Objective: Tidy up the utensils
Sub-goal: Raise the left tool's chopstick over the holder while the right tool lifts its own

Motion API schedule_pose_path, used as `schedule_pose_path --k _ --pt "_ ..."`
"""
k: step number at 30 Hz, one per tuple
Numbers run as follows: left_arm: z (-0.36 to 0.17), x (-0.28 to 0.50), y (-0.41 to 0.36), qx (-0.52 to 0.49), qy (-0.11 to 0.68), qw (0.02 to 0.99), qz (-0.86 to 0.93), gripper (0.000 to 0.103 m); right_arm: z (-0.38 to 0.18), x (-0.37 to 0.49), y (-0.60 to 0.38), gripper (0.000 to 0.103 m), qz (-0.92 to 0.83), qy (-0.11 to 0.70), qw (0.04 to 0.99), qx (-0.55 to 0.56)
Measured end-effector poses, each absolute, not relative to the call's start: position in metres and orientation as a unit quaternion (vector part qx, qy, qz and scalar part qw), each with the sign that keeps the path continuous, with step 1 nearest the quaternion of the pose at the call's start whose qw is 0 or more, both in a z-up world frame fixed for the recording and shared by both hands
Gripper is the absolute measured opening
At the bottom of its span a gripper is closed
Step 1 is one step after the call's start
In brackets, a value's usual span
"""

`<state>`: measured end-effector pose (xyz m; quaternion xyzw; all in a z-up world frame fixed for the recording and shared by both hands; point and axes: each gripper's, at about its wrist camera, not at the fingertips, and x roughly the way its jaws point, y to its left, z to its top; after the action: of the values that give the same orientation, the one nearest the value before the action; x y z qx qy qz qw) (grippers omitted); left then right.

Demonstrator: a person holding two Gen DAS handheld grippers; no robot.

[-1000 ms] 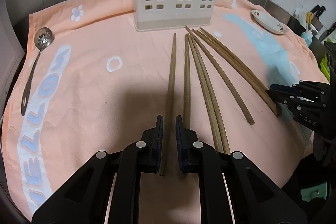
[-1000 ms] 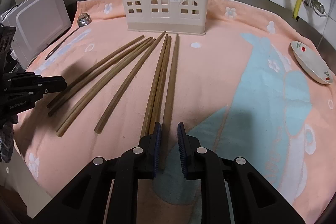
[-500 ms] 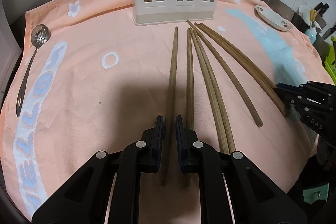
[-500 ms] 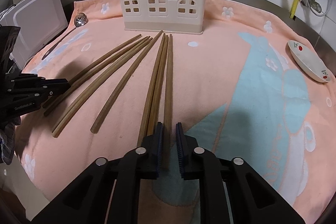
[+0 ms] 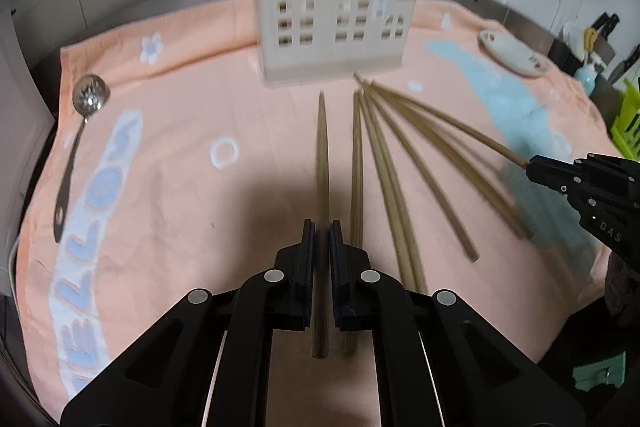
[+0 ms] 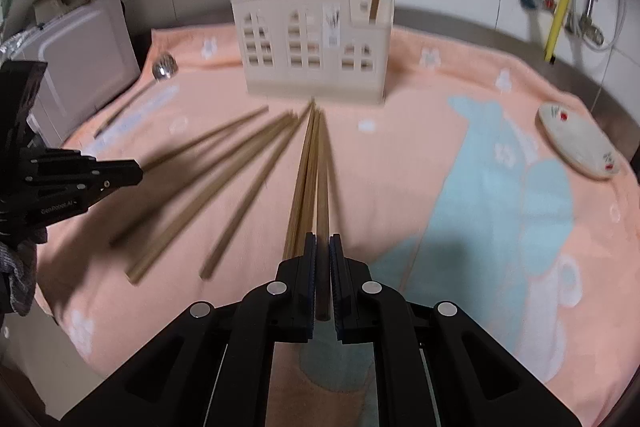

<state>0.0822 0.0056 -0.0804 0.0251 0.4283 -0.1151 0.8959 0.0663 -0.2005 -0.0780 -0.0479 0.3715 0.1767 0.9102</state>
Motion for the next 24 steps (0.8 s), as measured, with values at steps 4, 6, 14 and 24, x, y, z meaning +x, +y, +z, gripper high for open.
schedule_pose_path --k 4,6,14,24 --pt "-0.057 0.081 0.008 0.018 0.400 0.909 -0.119 0.006 -0.051 0.069 -0.201 0.007 0.182 0.344 0.920 -0.045" --pt "-0.043 0.082 0.010 0.012 0.383 0.915 -0.123 0.006 -0.036 0.072 -0.200 0.007 0.186 0.330 0.924 -0.048" --pt "-0.006 0.093 0.004 0.016 0.342 0.930 -0.135 0.006 0.011 0.094 -0.197 0.007 0.205 0.299 0.930 -0.054" --pt "0.029 0.124 -0.001 0.026 0.321 0.935 -0.147 0.006 0.083 0.130 -0.201 0.007 0.218 0.272 0.935 -0.059"
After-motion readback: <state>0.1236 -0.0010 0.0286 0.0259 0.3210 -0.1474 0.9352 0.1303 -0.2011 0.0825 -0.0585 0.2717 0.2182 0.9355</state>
